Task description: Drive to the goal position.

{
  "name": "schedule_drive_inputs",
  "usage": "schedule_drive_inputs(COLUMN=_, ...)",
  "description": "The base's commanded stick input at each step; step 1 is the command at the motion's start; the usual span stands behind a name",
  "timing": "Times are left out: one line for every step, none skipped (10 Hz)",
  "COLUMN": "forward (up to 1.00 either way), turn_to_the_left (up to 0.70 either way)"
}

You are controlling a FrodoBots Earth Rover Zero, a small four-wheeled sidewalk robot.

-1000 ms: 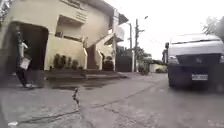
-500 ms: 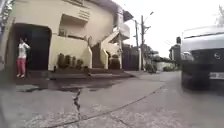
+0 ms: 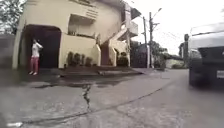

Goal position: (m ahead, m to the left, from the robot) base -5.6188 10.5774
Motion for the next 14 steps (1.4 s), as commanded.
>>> schedule_drive_inputs(forward=-0.63, turn_to_the_left=-0.32)
schedule_drive_inputs(forward=-0.63, turn_to_the_left=-0.31)
schedule_drive_inputs(forward=-0.63, turn_to_the_left=-0.32)
schedule_drive_inputs(forward=-0.63, turn_to_the_left=-0.32)
schedule_drive_inputs(forward=-0.63, turn_to_the_left=-0.32)
schedule_drive_inputs(forward=-0.23, turn_to_the_left=-0.25)
schedule_drive_inputs(forward=0.05, turn_to_the_left=0.0)
schedule_drive_inputs(forward=0.26, turn_to_the_left=0.13)
schedule_drive_inputs(forward=0.6, turn_to_the_left=0.32)
schedule_drive_inputs(forward=0.66, turn_to_the_left=0.34)
schedule_drive_inputs(forward=0.7, turn_to_the_left=0.35)
schedule_drive_inputs(forward=0.7, turn_to_the_left=0.35)
schedule_drive_inputs(forward=0.7, turn_to_the_left=0.35)
schedule_drive_inputs(forward=0.7, turn_to_the_left=0.35)
